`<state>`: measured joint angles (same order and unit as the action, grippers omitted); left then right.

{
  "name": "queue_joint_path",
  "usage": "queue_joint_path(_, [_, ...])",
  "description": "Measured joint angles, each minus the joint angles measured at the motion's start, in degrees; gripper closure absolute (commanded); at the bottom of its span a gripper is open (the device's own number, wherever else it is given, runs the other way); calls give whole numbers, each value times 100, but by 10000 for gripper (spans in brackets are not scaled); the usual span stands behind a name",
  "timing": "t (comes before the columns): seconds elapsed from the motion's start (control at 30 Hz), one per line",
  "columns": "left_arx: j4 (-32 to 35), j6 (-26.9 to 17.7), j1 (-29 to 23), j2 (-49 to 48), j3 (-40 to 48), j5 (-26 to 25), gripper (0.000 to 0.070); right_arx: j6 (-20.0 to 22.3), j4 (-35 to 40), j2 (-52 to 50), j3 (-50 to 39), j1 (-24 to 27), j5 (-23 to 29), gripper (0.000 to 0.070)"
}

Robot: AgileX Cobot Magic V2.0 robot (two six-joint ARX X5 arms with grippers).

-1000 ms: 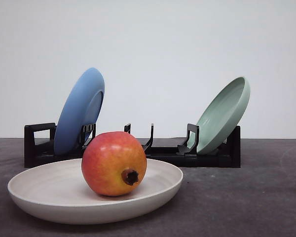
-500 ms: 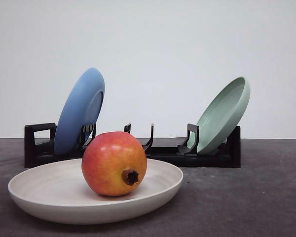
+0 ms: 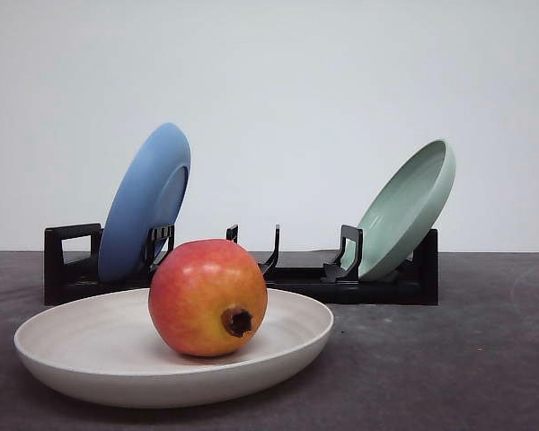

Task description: Place pomegranate in white plate

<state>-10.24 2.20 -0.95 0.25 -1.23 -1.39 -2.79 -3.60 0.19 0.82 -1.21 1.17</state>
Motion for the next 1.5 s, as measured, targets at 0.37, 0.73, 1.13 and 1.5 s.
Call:
queue_joint_path(0.37, [0,0,0,0,0,0,700,0,0,0,0,0,0,677])
queue_joint_path(0.73, [0,0,0,0,0,0,700,0,0,0,0,0,0,677])
queue_joint_path(1.13, [0,0,0,0,0,0,700,0,0,0,0,0,0,677])
queue_joint_path(1.5, [0,0,0,0,0,0,700,0,0,0,0,0,0,677])
